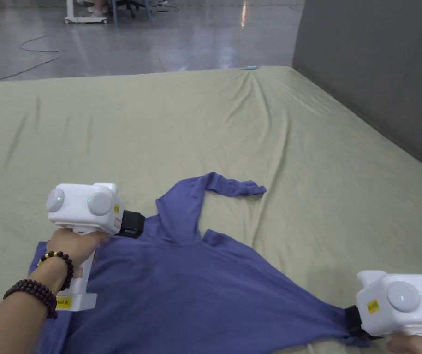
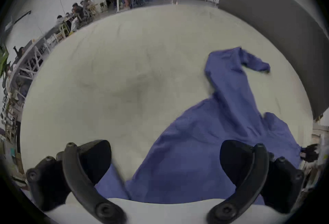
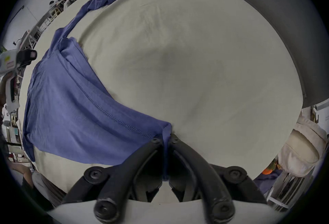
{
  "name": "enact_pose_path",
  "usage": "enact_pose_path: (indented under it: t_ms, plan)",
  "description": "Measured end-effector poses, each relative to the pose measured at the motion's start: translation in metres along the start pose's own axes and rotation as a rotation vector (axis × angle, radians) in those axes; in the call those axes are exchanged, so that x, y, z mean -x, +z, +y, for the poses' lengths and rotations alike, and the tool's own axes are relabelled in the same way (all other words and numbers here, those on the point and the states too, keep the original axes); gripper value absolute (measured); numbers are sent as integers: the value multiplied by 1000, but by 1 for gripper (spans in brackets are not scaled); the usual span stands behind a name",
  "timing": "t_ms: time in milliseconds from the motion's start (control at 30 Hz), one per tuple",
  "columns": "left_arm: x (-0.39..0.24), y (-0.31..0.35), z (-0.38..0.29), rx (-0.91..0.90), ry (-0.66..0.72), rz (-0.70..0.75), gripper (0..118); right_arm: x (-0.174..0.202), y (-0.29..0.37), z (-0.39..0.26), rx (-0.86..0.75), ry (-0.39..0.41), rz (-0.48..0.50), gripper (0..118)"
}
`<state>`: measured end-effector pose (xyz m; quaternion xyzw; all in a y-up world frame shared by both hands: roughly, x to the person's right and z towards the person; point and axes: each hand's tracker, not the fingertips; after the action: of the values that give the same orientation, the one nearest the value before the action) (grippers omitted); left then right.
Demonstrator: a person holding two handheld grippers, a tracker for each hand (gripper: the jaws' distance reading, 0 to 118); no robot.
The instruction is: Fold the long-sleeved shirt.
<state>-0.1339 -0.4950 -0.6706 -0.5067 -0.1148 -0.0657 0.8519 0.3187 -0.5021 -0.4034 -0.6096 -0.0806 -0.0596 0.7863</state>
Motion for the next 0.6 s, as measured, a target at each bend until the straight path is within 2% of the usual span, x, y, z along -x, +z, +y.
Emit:
enact_pose_path:
  t_ms: [133, 167, 233, 267, 300, 333, 367, 433, 500, 600]
  plan:
    - [-9, -25, 7, 7, -27, -19, 116, 1, 0, 2, 9, 6, 2, 0]
    - [-12, -28, 6, 18, -44, 0, 109, 1, -1, 2, 10, 8, 2, 0]
    - [-19, -27, -2, 72, -63, -7, 88, 2, -2, 2, 11, 13, 1, 0]
    - [-24, -17, -7, 19, -64, 20, 63, 3, -3, 2, 12, 13, -1, 0]
    - [-27, -9, -7, 7, -62, 17, 27, 4, -3, 2, 12, 16, -4, 0]
    - [-31, -2, -8, -2, -61, 25, 0, 4, -3, 2, 12, 21, -8, 0]
    - [-30, 9, -11, -19, -79, 48, 0, 5, -3, 2, 11, 24, -10, 0]
    - [-28, 21, -15, 2, -42, -28, 0, 6, -3, 3, 14, 30, -13, 1]
    - [-24, 43, -16, -14, -36, -23, 0, 5, 7, 8, 19, 30, -8, 1]
    - [-11, 101, -5, -132, 12, -59, 0, 11, 55, 22, -109, 93, -9, 1]
